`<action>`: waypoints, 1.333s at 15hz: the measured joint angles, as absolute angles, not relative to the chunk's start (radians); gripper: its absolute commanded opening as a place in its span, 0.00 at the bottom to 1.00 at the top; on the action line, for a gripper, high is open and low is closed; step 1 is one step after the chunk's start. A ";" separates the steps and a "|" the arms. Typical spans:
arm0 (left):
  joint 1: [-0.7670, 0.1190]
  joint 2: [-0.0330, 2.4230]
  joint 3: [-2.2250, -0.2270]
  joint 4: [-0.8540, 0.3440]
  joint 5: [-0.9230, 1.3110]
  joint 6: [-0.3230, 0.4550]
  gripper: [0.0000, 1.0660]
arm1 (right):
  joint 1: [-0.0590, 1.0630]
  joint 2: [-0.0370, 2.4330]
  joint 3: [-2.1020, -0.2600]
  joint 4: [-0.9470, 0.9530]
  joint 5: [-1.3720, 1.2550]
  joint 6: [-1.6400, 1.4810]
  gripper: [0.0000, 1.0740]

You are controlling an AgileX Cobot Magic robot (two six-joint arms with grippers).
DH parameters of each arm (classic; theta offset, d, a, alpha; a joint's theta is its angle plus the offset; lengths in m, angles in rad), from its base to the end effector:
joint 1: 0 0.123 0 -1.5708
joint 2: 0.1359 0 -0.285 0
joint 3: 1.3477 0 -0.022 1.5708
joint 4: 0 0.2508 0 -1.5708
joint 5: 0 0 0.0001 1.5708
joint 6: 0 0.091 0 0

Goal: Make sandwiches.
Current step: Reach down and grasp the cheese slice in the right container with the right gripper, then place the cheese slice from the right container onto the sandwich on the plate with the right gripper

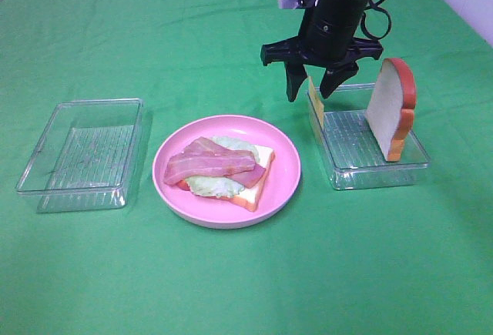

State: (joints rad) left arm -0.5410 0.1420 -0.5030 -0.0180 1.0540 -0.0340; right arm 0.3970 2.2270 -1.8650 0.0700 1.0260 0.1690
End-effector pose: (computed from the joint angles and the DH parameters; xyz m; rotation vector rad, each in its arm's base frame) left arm 0.0140 -0.0101 0.2778 0.5504 2.1277 -0.3478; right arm 0.4355 0.1885 0.1887 -0.2887 2.8793 0.1998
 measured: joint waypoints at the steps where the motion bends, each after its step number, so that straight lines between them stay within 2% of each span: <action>1: -0.541 0.142 -0.503 -0.018 1.054 -0.034 0.78 | 0.397 2.230 -1.865 0.070 1.026 0.169 0.49; 6: -0.541 0.142 -0.503 -0.018 1.054 -0.034 0.78 | 0.397 2.247 -1.865 0.043 1.026 0.169 0.34; 10: -0.541 0.142 -0.503 -0.018 1.054 -0.034 0.78 | 0.397 2.248 -1.865 0.024 1.026 0.169 0.02; 20: -0.541 0.142 -0.503 -0.018 1.054 -0.034 0.78 | 0.397 2.206 -1.865 0.000 1.027 0.169 0.00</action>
